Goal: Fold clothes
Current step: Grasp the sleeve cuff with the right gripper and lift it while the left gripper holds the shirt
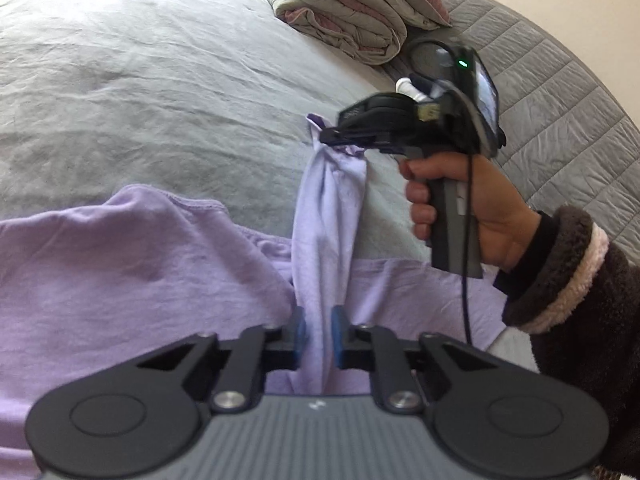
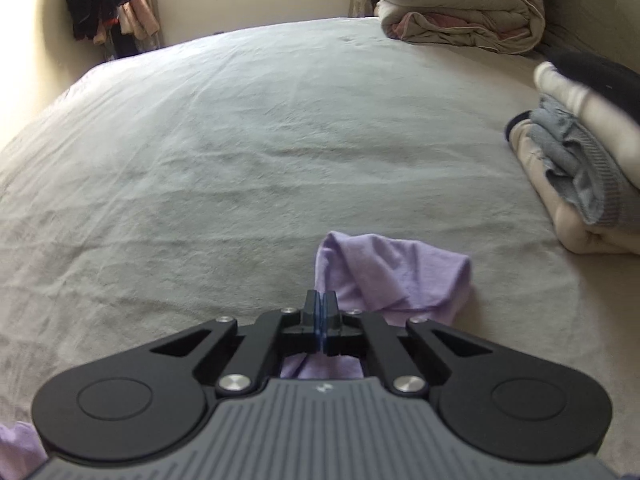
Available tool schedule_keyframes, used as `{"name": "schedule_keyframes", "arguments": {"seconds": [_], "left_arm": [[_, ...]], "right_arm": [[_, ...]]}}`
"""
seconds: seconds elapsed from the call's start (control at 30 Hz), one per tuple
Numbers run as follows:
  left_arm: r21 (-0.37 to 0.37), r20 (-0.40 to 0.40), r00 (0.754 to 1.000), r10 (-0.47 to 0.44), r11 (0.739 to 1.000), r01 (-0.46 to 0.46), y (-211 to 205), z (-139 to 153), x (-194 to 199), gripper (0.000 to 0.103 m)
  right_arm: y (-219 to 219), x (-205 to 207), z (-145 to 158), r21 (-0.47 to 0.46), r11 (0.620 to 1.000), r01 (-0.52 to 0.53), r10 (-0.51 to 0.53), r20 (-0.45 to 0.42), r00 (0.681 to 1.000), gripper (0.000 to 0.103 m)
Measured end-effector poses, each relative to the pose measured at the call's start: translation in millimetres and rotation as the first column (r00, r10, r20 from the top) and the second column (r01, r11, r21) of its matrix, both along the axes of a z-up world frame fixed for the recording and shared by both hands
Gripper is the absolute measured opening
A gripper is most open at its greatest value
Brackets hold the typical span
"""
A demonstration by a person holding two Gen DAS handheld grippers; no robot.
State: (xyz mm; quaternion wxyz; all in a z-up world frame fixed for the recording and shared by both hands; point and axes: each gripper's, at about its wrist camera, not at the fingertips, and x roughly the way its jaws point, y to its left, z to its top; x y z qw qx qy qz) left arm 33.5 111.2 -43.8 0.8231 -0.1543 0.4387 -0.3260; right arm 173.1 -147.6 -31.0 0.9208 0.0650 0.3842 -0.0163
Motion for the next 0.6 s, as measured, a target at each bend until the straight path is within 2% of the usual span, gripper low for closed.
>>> {"name": "schedule_keyframes", "arguments": {"seconds": [0.03,0.3,0.4,0.6], "left_arm": [[-0.01,0.006,1.0,0.011,1.0,-0.011,1.5,0.5,-0.6,0.002],[-0.066,0.081,0.994,0.075,0.995,-0.07,15.5,10.9,-9.0,0.001],[-0.1,0.131,0.986,0.105,0.991,-0.092,21.5,19.4,-14.0,0.0],[-0.213,0.222,0.963,0.153,0.971,-0.105,37.1,38.9,-24.8,0.0]], "right_arm": [[-4.8,-2.7,4.4,0.011,1.0,0.005,-0.005,0.007,1.0,0.0],[-31.8,-23.1,45.7,0.059,0.998,0.034,-0.039,0.08,0.996,0.0],[-35.4,-30.1,64.3,0.073,0.997,0.038,-0.047,0.117,0.992,0.0],[-28.6,-44.2,104.0,0.073,0.997,0.023,-0.038,0.212,0.977,0.0]]}}
